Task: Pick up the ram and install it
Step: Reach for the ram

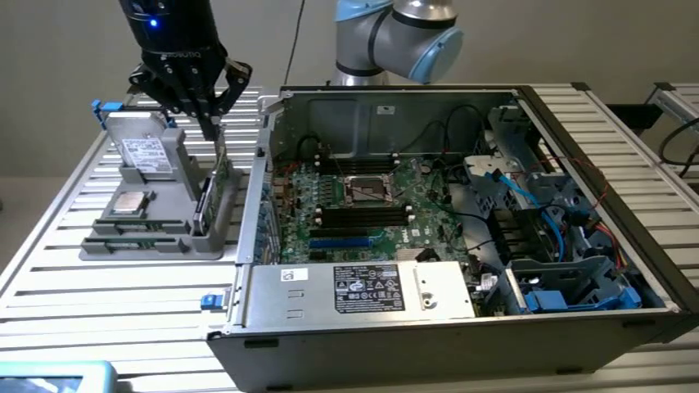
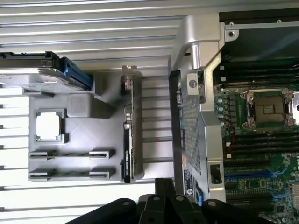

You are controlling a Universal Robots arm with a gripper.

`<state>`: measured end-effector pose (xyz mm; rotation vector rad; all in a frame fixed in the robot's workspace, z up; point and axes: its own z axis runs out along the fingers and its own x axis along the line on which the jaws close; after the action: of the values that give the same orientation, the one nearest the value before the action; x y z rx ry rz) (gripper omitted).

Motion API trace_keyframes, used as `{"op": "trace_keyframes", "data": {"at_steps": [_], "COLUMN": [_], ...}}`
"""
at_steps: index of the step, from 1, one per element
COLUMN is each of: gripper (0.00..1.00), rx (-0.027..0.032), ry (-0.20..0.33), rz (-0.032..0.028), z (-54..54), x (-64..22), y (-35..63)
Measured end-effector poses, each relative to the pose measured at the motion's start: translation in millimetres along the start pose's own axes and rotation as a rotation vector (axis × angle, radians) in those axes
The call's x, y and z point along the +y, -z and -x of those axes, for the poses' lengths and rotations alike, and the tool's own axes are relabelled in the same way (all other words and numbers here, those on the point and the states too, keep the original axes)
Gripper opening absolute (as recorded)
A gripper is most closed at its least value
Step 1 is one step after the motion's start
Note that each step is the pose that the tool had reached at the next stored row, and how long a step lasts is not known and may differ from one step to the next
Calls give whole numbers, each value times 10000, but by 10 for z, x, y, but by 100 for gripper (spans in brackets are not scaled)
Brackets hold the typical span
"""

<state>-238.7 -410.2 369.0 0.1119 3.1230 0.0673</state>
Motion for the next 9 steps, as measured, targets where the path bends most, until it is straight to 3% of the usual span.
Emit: {"op": "trace_keyframes", "data": {"at_steps": [5,9], "gripper": [11,11], "rx": [4,8], "ry": [4,40], "rz": [-15,-58], "z": [-170,-235], "x": [-19,-28], "y": [-58,-77]}}
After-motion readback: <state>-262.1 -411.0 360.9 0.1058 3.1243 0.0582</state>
